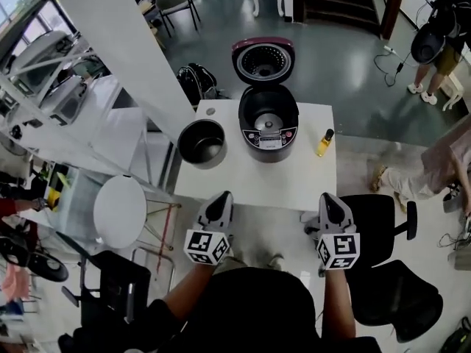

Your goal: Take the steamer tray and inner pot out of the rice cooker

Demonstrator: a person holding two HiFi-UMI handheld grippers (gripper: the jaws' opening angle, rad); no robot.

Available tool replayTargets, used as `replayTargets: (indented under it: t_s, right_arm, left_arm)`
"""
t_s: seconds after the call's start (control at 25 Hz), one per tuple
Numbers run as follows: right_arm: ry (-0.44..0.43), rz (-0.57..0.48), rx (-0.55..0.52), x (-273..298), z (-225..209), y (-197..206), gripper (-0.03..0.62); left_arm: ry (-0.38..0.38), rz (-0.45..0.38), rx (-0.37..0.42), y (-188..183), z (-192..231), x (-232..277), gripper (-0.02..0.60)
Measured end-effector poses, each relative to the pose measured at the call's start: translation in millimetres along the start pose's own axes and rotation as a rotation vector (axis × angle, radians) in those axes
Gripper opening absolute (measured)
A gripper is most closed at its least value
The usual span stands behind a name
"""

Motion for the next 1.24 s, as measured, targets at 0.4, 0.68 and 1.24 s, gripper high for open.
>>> replayTargets:
  t_s: [0.4,0.68,1.24]
  right_arm:
    - [0.029,-0.034,0.011,-19.1,7.4,-13.3,0.000]
    - [-0.016,-0.010,0.016,-33.8,-4.0,-11.9,0.000]
    - [-0.042,-0.047,-0.006,-59.1,-20.9,-19.9,0.000]
  left_arm:
    - [0.005,-0.043,0.002,-8.9,-9.7,-11.1,0.009]
    - [-0.071,-0.078,-0.040,-17.8,-25.0,-23.9,0.009]
    - [-0.020,-0.092,-0.015,-21.9,-74.5,-18.8,0.009]
Point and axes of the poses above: the fingertips, and each gripper's own axes: x forward along the fingers, z to its left, y out of its underside, the point moved 2 cm from there along -x, backward along the fingers, and after that the axes turned 1 degree about -z, right-handed, at the moved point
